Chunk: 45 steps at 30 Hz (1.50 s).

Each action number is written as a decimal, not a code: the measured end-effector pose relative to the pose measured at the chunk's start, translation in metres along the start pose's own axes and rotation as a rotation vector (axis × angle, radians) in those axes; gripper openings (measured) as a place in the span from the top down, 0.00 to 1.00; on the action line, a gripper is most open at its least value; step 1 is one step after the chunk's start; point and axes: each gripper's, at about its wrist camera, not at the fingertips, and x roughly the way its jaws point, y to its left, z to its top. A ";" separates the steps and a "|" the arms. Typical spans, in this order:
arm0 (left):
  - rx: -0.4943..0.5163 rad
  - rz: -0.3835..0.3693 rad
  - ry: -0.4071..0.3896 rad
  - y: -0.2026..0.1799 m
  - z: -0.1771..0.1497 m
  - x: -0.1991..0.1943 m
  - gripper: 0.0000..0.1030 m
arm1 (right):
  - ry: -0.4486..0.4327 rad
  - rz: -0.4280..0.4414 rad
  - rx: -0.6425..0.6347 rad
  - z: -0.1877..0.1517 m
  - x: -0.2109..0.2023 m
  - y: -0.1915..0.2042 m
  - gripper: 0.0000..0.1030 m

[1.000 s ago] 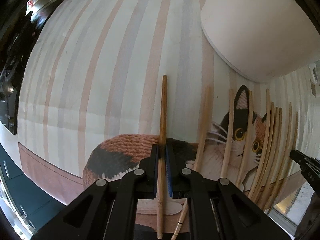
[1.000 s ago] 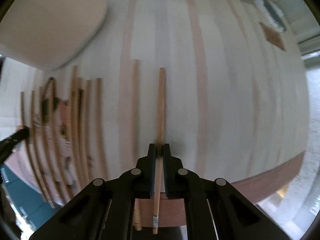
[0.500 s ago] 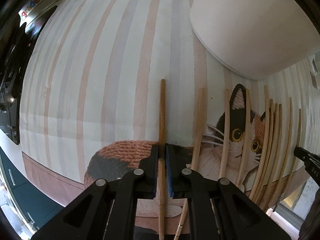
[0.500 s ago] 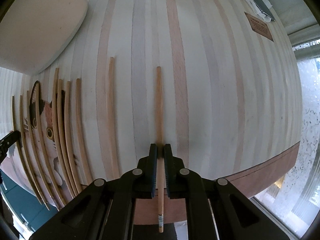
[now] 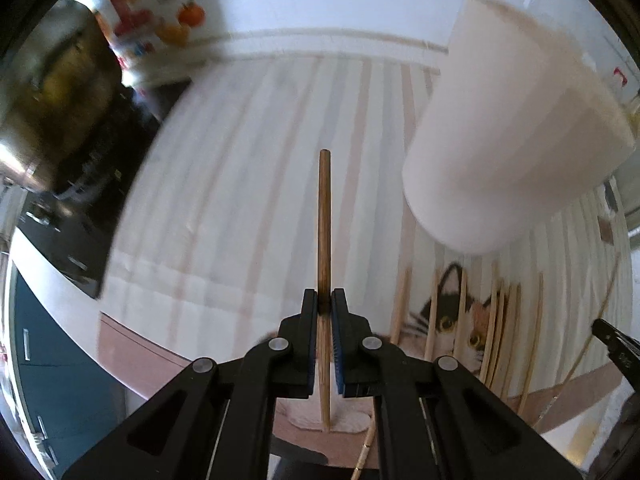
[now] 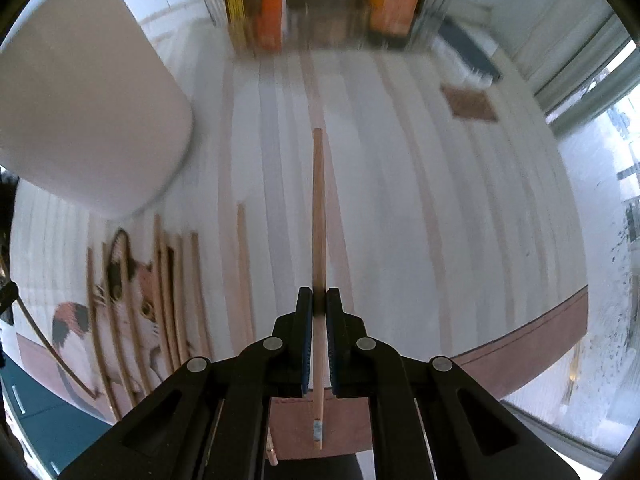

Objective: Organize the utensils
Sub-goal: 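Lift the chopsticks with both grippers and carry them over the beige holder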

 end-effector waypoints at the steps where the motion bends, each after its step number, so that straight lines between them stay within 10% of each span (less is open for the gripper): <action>1: -0.008 0.013 -0.023 0.002 0.003 -0.006 0.96 | -0.016 0.004 0.001 0.000 -0.003 0.001 0.93; 13: -0.090 0.017 -0.216 0.023 0.035 -0.072 0.96 | -0.266 0.054 0.037 0.029 -0.078 0.004 0.93; 29: -0.195 -0.245 -0.517 0.035 0.129 -0.245 0.96 | -0.529 0.359 0.164 0.137 -0.239 -0.004 0.93; 45: -0.185 -0.348 -0.321 -0.025 0.181 -0.154 0.96 | -0.465 0.397 0.130 0.205 -0.191 0.073 0.93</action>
